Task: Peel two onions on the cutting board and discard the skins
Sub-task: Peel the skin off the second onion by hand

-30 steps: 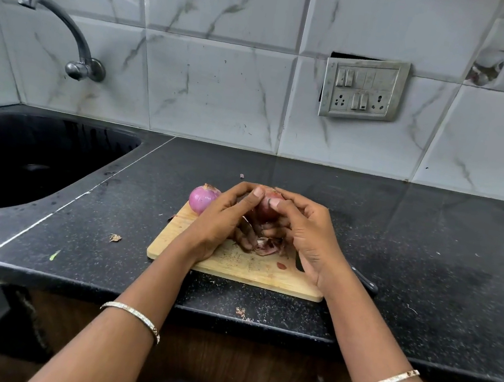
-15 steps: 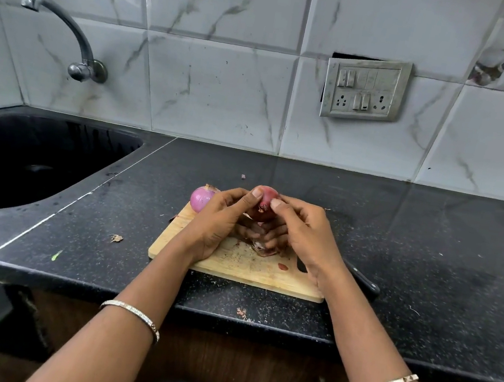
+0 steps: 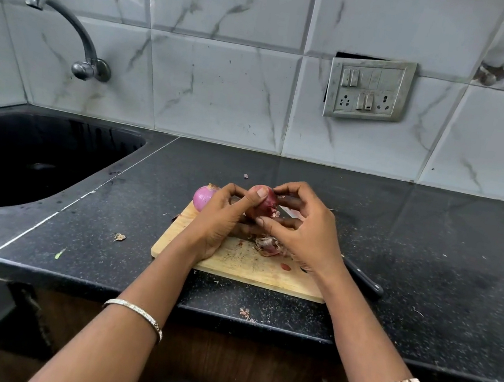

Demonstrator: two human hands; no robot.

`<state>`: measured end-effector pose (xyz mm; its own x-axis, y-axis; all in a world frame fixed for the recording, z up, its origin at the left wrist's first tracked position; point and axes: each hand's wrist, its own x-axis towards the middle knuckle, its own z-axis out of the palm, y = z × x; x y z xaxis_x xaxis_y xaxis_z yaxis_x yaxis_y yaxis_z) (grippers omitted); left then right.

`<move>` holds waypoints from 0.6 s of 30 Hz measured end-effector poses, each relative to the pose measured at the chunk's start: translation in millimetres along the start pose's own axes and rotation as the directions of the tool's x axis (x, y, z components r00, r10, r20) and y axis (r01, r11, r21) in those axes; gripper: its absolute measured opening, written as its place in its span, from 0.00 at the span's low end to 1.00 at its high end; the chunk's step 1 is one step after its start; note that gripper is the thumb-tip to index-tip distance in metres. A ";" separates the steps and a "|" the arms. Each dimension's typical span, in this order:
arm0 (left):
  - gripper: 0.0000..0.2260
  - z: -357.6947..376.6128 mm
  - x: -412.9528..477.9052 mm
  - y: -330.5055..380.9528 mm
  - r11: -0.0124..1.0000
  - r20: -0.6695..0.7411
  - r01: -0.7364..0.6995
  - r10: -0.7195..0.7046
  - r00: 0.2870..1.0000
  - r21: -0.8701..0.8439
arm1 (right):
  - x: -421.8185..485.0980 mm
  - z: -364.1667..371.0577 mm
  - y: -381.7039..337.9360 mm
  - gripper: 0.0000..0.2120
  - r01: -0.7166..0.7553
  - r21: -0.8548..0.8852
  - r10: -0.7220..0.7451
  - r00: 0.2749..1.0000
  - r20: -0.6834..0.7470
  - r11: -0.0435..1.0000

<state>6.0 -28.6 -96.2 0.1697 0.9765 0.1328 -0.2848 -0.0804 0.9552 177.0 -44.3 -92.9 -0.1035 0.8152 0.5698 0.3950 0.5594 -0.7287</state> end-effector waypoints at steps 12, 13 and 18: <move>0.16 0.9 -4.2 4.0 0.999 0.112 -0.004 -0.001 0.994 0.038 | -0.3 -2.1 -4.5 0.05 -0.070 0.034 0.074 0.990 -0.116 0.997; 0.16 0.5 -4.3 4.0 0.999 0.117 -0.006 0.002 0.993 0.032 | -0.9 -2.5 -5.5 0.07 -0.082 0.064 0.088 0.991 -0.102 0.995; 0.20 -2.0 -5.1 5.8 0.999 0.140 -0.014 0.019 0.990 -0.038 | -1.1 -2.5 -5.0 0.08 -0.117 0.144 0.127 0.990 -0.064 0.983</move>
<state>1.5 -33.7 -91.9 0.2945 0.9372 0.1867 -0.3233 -0.0862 0.9424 177.4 -48.4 -89.0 0.0065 0.8682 0.4961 0.2691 0.4763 -0.8371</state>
